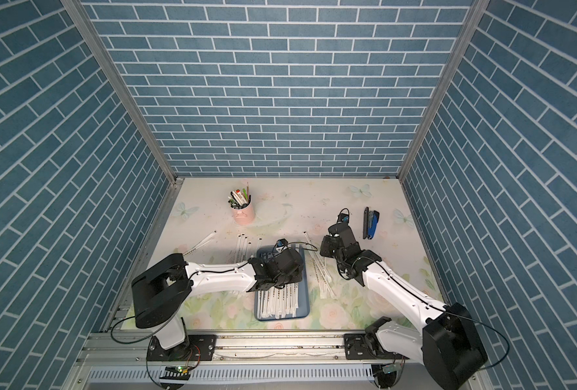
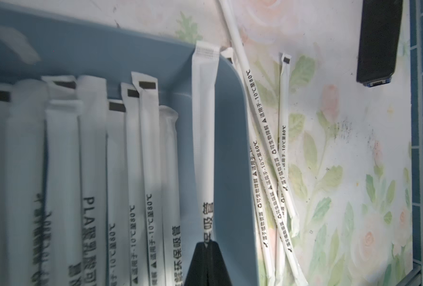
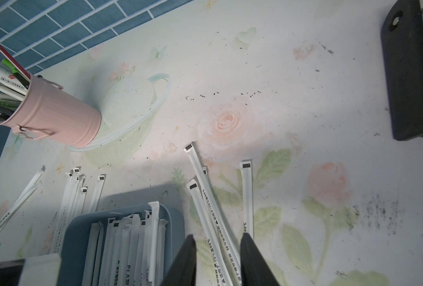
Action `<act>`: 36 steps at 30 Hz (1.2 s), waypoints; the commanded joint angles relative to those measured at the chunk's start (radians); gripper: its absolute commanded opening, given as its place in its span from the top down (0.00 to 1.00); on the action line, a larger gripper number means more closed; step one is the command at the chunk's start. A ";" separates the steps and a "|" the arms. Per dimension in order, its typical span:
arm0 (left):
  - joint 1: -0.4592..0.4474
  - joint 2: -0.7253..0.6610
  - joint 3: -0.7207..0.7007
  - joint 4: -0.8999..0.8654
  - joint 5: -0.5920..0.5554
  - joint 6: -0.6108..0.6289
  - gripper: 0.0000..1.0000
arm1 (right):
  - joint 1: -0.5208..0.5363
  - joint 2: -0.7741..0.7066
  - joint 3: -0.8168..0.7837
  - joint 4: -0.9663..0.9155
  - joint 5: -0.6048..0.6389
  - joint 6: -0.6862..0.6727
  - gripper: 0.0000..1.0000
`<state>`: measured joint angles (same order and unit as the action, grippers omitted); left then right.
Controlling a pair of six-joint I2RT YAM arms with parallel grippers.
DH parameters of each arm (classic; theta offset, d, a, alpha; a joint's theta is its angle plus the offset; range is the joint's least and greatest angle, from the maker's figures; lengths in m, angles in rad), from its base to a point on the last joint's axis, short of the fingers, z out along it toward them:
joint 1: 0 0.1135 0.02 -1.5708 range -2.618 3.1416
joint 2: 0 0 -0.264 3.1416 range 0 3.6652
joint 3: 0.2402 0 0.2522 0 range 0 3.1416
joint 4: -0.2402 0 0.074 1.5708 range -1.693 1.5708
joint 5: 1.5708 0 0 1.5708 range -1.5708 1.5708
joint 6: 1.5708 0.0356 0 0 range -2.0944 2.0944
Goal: Put the straws into the storage box
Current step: Place the straw in the storage box.
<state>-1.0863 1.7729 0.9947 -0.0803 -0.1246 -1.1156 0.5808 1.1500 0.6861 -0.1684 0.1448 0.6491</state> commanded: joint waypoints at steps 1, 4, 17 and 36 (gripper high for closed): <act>-0.008 0.027 0.015 0.025 0.022 -0.012 1.00 | -0.005 -0.023 -0.013 -0.023 -0.004 -0.026 0.68; -0.007 0.040 0.014 0.022 0.017 -0.015 1.00 | -0.006 -0.025 -0.021 -0.022 -0.006 -0.026 0.68; -0.005 0.034 0.019 0.013 0.014 -0.010 0.88 | -0.005 -0.005 -0.019 -0.014 -0.010 -0.033 0.68; 0.088 -0.287 0.034 -0.146 -0.147 0.381 0.41 | -0.085 0.163 0.038 -0.104 -0.140 -0.251 0.68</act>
<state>-1.0504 1.5528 1.0096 -0.1707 -0.2192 -0.9115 0.4953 1.2762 0.6800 -0.2218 0.0471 0.4812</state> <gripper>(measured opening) 0.579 0.314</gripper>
